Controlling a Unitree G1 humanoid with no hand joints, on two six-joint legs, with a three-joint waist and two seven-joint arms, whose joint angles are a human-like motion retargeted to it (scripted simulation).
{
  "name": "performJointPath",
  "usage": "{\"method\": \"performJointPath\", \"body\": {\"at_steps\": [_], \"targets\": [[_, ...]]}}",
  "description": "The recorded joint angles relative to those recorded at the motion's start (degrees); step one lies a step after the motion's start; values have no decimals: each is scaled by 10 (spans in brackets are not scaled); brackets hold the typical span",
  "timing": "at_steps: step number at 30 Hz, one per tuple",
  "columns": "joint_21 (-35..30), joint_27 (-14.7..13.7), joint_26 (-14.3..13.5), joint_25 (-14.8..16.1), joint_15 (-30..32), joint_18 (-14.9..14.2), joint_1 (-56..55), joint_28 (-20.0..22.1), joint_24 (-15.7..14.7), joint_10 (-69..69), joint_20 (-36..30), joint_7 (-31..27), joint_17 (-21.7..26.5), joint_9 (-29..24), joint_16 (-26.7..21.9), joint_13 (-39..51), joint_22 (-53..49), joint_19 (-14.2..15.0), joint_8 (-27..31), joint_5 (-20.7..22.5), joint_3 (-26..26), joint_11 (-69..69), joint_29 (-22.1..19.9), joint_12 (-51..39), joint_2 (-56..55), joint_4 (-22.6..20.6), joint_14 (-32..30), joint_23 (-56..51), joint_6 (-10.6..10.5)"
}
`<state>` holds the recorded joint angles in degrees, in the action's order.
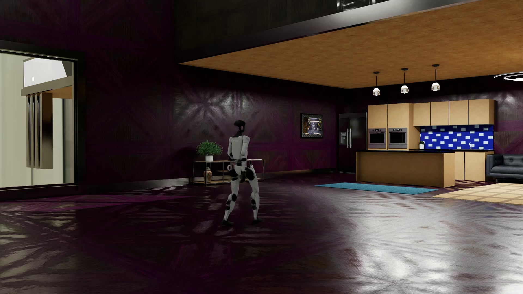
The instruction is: Walk forward
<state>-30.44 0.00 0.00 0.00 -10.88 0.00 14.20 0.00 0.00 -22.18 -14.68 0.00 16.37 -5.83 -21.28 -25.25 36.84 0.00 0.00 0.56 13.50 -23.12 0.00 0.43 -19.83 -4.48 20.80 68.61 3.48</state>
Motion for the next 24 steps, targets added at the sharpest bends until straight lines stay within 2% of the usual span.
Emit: {"method": "performJointPath", "body": {"at_steps": [1,3,4,5,7,8,10,12,14,16,17,19,21,22,24], "targets": [[-1,0,0,0,12,0,11,0,0,-8,-21,0,-2,2,7,8,5,0,0,-4,1,2,0,9,3,6,-5,-4,-2],[31,0,0,0,92,0,29,0,0,-33,-59,0,-1,8,24,25,34,0,0,2,-8,-39,0,47,9,24,-41,-20,-18],[57,0,0,0,124,0,30,0,0,-59,-76,0,3,13,33,34,61,0,0,14,-20,-59,0,74,15,35,-79,-36,-33],[82,0,0,0,129,0,20,0,0,-102,-94,0,9,17,41,42,97,0,0,27,-35,-74,0,103,29,45,-132,-57,-46],[123,0,0,0,89,0,-44,0,0,-242,-139,0,30,17,46,59,187,0,0,51,-63,-82,0,150,82,64,-245,-109,-68],[141,0,0,0,65,0,-93,0,0,-332,-159,0,42,13,43,72,228,0,0,62,-74,-78,0,168,113,71,-267,-132,-77],[179,0,0,0,27,0,-197,0,0,-490,-172,0,65,5,34,110,287,0,0,81,-103,-66,0,201,168,72,-240,-149,-88],[210,0,0,0,3,0,-280,0,0,-528,-162,0,84,0,22,152,315,0,0,90,-144,-58,0,232,214,61,-216,-144,-90],[234,0,0,0,-18,0,-331,0,0,-425,-155,0,100,-3,13,183,315,0,0,95,-182,-50,0,258,257,53,-226,-153,-94],[245,0,0,0,-46,0,-346,0,0,-246,-143,0,115,-2,13,198,296,0,0,101,-212,-36,0,279,300,49,-245,-180,-102],[247,0,0,0,-63,0,-346,0,0,-158,-134,0,123,2,18,201,279,0,0,104,-225,-29,0,289,320,51,-235,-196,-107],[250,0,0,0,-98,0,-342,0,0,-24,-119,0,130,15,38,205,249,0,0,110,-244,-23,0,305,347,61,-174,-220,-118],[254,0,0,0,-118,0,-342,0,0,25,-124,0,121,27,60,205,241,0,0,110,-252,-30,0,304,358,76,-99,-223,-122],[254,0,0,0,-121,0,-342,0,0,18,-137,0,110,29,67,201,246,0,0,108,-251,-35,0,294,364,81,-90,-216,-119],[241,0,0,0,-103,0,-342,0,0,23,-170,0,82,29,71,183,262,0,0,96,-242,-45,0,258,379,73,-135,-187,-103]]}}
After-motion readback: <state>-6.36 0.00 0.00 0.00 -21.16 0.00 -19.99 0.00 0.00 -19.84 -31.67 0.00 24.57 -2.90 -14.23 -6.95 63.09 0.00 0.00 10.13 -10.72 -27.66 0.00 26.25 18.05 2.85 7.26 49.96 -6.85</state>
